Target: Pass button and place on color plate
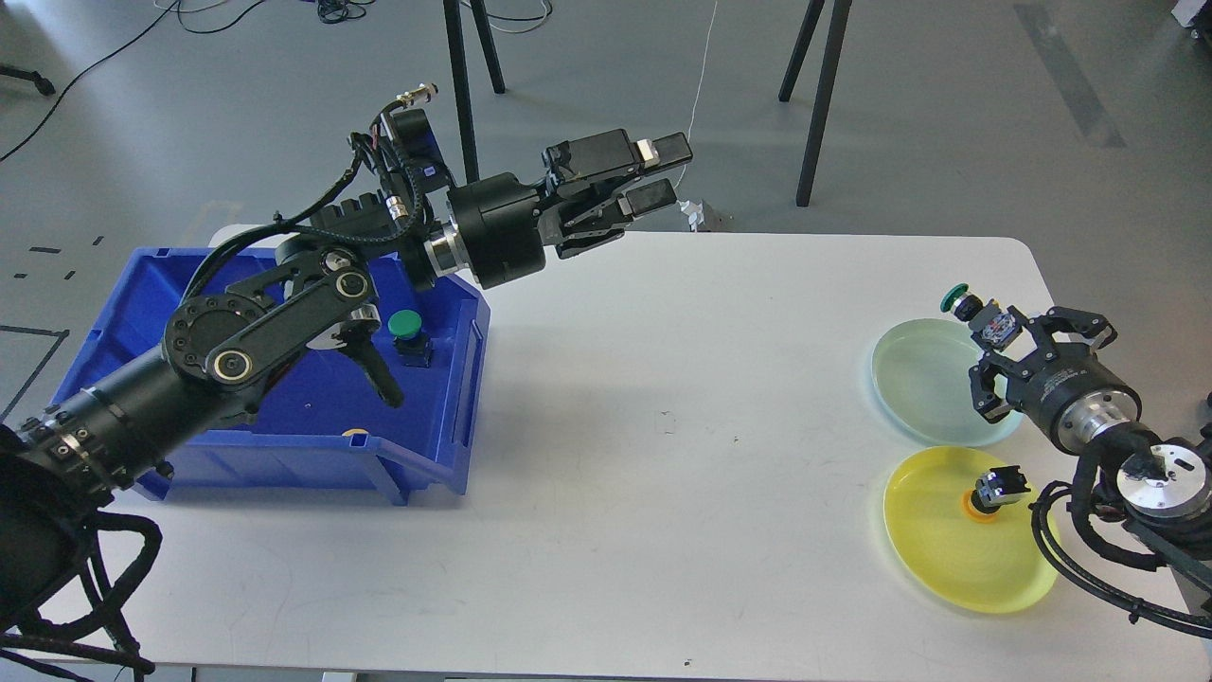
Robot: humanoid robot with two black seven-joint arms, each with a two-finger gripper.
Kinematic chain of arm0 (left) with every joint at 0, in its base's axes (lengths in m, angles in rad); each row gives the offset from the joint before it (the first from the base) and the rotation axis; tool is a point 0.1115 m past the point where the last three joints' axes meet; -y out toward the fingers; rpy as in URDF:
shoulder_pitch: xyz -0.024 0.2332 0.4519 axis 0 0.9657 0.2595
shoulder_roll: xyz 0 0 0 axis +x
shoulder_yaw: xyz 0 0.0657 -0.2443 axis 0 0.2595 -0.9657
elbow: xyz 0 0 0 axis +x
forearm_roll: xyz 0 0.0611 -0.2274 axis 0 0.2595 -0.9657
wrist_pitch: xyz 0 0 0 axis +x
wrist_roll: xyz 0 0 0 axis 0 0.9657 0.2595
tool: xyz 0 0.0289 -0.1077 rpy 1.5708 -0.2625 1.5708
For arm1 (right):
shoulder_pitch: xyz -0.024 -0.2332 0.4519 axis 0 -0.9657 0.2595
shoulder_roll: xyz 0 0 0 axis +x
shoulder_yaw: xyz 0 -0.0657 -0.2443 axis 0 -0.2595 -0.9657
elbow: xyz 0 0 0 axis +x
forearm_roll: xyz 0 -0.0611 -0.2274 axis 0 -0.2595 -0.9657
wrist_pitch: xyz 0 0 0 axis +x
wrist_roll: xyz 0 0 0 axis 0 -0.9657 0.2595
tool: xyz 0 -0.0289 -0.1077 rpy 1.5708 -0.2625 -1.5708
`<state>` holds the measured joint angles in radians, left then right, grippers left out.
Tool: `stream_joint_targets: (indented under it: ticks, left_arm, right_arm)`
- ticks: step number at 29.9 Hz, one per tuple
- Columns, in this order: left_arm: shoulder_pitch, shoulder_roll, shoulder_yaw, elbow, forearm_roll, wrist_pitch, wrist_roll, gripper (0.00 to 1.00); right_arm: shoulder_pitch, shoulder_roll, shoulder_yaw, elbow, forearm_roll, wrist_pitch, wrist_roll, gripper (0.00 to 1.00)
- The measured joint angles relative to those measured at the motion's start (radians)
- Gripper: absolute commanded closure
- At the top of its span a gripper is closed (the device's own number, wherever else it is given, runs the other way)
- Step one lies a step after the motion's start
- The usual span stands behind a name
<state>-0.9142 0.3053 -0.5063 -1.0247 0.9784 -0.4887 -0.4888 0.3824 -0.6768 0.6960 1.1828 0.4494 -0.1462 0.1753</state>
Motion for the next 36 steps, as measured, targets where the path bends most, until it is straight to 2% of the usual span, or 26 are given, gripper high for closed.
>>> stream_joint_targets:
  ticks: [3, 7, 8, 11, 12, 18, 23, 26, 28, 34, 36]
  left_arm:
    - [0.0, 0.0, 0.0, 0.0, 0.0, 0.0, 0.0, 0.25]
    - [-0.001, 0.0, 0.0, 0.0, -0.001, 0.0, 0.0, 0.25]
    - [-0.001, 0.0, 0.0, 0.0, -0.001, 0.0, 0.0, 0.25]
    - [-0.001, 0.0, 0.0, 0.0, -0.001, 0.0, 0.0, 0.25]
    - [-0.001, 0.0, 0.0, 0.0, -0.001, 0.0, 0.0, 0.25]
    - [-0.002, 0.0, 0.0, 0.0, -0.001, 0.0, 0.0, 0.25]
    - [-0.002, 0.0, 0.0, 0.003, -0.029, 0.0, 0.0, 0.19]
    - [-0.005, 0.01, 0.0, 0.022, -0.092, 0.0, 0.0, 0.19]
    - [-0.005, 0.032, -0.006, 0.03, -0.152, 0.0, 0.0, 0.19]
    - [0.004, 0.197, -0.049, 0.023, -0.329, 0.0, 0.0, 0.14]
    - [0.026, 0.239, -0.058, 0.03, -0.415, 0.0, 0.0, 0.13]
  right_arm:
    - [0.006, 0.039, 0.004, -0.038, 0.004, -0.066, -0.054, 0.88]
    - [0.01, 0.067, 0.005, -0.057, 0.005, -0.104, -0.08, 0.59]
    - [0.01, 0.069, 0.005, -0.058, 0.005, -0.106, -0.081, 0.5]
    - [0.01, 0.071, 0.008, -0.058, 0.006, -0.107, -0.081, 0.05]
    - [0.01, 0.071, 0.012, -0.057, 0.006, -0.107, -0.082, 0.01]
    - [0.007, 0.066, 0.048, -0.049, 0.007, -0.1, -0.082, 0.01]
    - [0.012, 0.053, 0.067, -0.027, -0.015, -0.052, -0.08, 0.01]
    - [0.047, 0.019, 0.073, 0.006, -0.095, 0.059, -0.079, 0.01]
    - [0.078, -0.017, 0.085, 0.022, -0.16, 0.174, -0.079, 0.01]
    - [0.114, -0.047, 0.195, 0.022, -0.224, 0.558, -0.071, 0.01]
    - [0.124, -0.049, 0.21, 0.018, -0.231, 0.612, -0.069, 0.01]
